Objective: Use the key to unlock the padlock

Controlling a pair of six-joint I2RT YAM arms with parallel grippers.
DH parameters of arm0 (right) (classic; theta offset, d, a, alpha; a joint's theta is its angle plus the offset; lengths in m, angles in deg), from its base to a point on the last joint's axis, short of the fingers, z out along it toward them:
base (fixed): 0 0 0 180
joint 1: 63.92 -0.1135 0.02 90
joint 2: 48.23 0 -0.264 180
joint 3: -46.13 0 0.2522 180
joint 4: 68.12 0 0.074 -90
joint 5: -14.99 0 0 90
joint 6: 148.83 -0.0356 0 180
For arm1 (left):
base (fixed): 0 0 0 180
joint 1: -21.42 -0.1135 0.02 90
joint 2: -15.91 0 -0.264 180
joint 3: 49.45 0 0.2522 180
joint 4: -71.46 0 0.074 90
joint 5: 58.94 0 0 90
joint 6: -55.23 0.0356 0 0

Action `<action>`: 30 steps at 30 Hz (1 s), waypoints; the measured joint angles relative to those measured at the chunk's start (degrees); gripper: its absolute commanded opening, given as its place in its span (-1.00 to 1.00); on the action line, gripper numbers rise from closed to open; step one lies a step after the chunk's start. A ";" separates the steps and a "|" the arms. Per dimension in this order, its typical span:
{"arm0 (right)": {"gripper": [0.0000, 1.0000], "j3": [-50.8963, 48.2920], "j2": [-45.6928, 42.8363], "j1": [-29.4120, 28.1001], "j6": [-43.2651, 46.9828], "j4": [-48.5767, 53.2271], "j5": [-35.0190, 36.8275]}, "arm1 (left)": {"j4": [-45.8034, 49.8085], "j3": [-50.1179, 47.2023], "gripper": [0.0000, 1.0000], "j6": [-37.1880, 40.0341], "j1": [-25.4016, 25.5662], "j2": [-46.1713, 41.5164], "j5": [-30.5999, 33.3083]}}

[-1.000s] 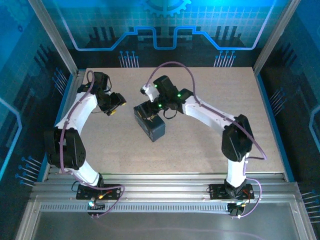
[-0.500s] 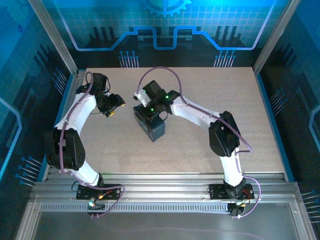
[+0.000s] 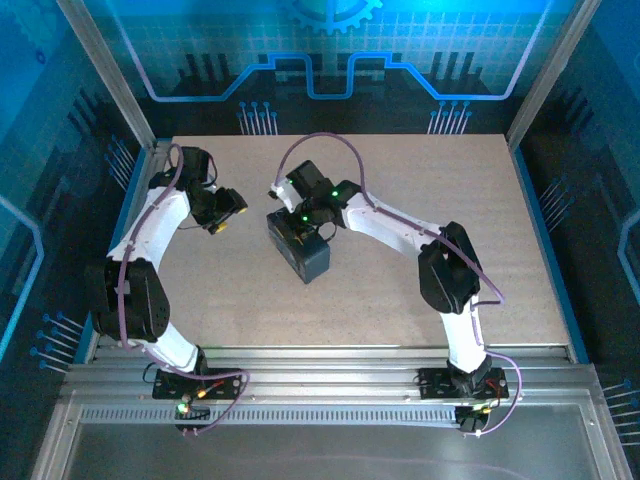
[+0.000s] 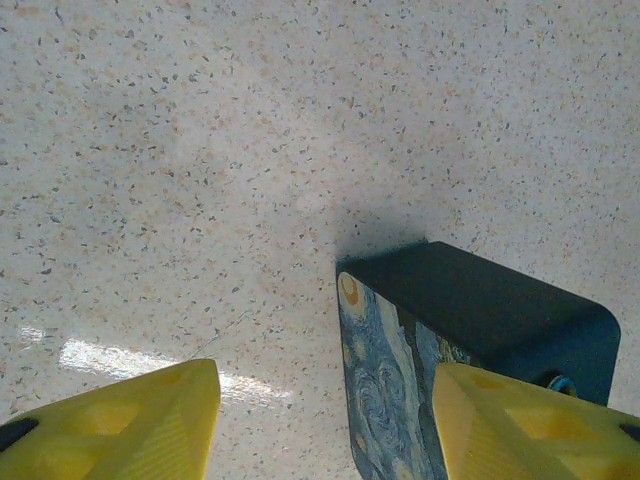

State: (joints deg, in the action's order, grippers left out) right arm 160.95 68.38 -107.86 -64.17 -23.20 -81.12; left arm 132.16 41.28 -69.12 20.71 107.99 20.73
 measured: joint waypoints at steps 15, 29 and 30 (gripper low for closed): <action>-0.54 -18.67 -12.46 11.82 -12.83 -12.37 -8.35 | -0.07 -0.74 0.17 -0.13 0.00 -0.72 -0.48; -0.22 -36.65 -15.89 21.35 -9.62 -7.89 4.50 | -0.07 -0.74 0.18 -0.15 0.00 -1.31 -1.03; -0.11 -36.98 -15.85 21.35 -9.25 -7.56 5.40 | -0.09 -0.74 0.18 -0.15 0.00 -1.38 -1.07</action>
State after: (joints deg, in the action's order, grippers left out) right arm 123.97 52.54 -86.51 -73.42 -30.76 -75.72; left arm 132.07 40.54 -69.27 20.71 106.61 19.66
